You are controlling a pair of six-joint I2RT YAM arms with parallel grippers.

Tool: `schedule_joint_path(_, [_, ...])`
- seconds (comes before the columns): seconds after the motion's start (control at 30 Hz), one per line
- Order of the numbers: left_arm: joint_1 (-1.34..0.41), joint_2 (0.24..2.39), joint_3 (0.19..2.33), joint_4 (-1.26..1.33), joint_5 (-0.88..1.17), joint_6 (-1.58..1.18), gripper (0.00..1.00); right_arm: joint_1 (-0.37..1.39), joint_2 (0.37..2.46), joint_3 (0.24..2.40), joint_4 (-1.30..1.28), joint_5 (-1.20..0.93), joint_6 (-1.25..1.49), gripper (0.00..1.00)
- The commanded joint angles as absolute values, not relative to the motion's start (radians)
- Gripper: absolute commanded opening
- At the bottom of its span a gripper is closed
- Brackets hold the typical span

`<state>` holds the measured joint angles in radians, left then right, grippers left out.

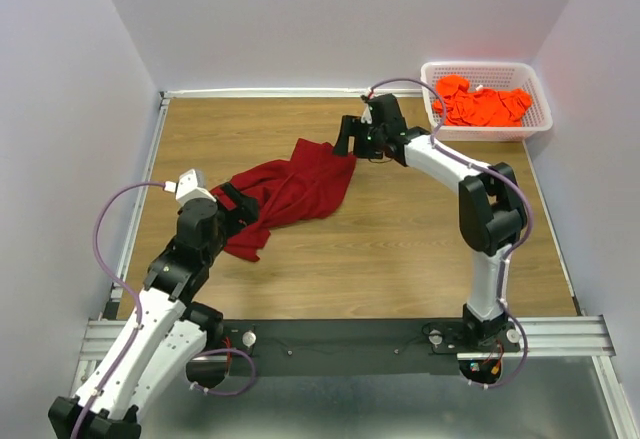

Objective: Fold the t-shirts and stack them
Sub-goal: Move the tshirt to the center of the board, then flatten the tshirt out

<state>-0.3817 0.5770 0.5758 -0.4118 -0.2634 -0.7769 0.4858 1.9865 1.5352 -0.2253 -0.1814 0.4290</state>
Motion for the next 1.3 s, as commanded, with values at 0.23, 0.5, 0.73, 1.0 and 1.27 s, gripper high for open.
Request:
schedule_joint_path(0.23, [-0.305,0.767,0.456,-0.243,-0.226,-0.868,0.98,0.459,2.204,1.643,-0.230,-0.123,0.564,0.86])
schedule_joint_path(0.5, [-0.177,0.965,0.419,-0.089,-0.158,-0.841,0.98,0.446,2.250,1.654,-0.229,-0.048,0.598,0.75])
schedule_joint_path(0.73, [-0.072,1.169,0.455,-0.005,-0.069,-0.812,0.97,0.428,2.208,1.663,-0.230,-0.006,0.585,0.07])
schedule_joint_path(1.0, [-0.060,1.308,0.607,-0.005,-0.049,-0.755,0.97,0.393,1.789,1.392,-0.232,0.283,0.503,0.01])
schedule_joint_path(1.27, [-0.094,1.225,0.715,-0.073,-0.049,-0.678,0.98,0.356,1.474,0.984,-0.276,0.447,0.555,0.21])
